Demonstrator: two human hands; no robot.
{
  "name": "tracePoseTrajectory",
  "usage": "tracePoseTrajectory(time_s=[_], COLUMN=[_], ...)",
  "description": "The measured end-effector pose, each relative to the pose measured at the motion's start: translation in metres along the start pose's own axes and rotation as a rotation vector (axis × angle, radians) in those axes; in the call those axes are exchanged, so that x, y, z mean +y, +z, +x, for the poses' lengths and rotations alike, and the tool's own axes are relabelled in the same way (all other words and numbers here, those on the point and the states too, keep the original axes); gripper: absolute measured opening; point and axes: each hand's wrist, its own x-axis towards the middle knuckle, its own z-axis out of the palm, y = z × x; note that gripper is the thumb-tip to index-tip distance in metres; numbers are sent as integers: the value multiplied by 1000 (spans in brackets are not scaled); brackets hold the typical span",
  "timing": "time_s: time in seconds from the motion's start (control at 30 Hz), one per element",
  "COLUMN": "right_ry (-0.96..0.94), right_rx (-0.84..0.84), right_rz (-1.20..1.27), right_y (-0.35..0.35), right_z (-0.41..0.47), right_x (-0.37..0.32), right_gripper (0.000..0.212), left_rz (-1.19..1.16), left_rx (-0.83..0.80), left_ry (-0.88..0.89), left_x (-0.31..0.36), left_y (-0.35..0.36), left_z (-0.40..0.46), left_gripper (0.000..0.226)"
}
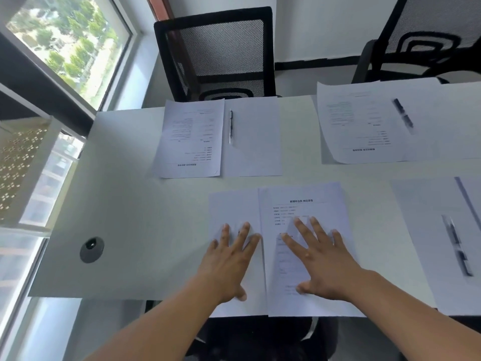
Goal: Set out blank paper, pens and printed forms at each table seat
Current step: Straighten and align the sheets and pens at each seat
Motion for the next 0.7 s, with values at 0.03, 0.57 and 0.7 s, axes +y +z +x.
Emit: tracePoseTrajectory(time_s=[0.03,0.57,0.7], right_ry=[1,14,27], right_rx=[4,7,7], right_rz=[0,4,1], right_y=[-1,-10,-8], right_z=[2,9,5], right_x=[-1,-17,-16], right_gripper=[122,122,122], left_rz=[-10,-58,-48], left_rx=[1,9,13], left_ry=[1,21,27], left_x=[-2,-27,-31], left_y=[0,5,6], left_z=[1,1,-1], left_gripper=[143,143,144])
